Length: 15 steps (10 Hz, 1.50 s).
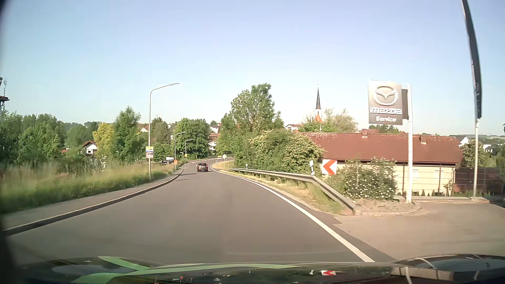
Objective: Follow the waypoints while adhering to traffic rules and regulations
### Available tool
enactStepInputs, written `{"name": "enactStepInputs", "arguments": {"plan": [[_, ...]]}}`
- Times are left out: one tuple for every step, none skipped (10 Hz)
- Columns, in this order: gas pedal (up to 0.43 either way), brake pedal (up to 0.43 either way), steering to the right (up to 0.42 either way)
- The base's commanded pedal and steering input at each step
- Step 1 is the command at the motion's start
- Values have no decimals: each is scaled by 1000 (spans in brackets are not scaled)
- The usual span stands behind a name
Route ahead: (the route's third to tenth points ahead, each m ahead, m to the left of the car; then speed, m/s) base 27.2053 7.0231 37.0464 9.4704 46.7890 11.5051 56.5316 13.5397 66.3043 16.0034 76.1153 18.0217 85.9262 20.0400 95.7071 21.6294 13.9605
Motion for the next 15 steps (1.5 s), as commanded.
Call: {"name": "enactStepInputs", "arguments": {"plan": [[0,0,-58],[0,0,-58],[0,0,-59],[0,0,-57],[0,0,-55],[0,0,-52],[0,0,-49],[0,0,-49],[0,0,-49],[0,0,-48],[0,0,-47],[0,0,-43],[0,0,-38],[0,0,-33],[0,0,-27]]}}
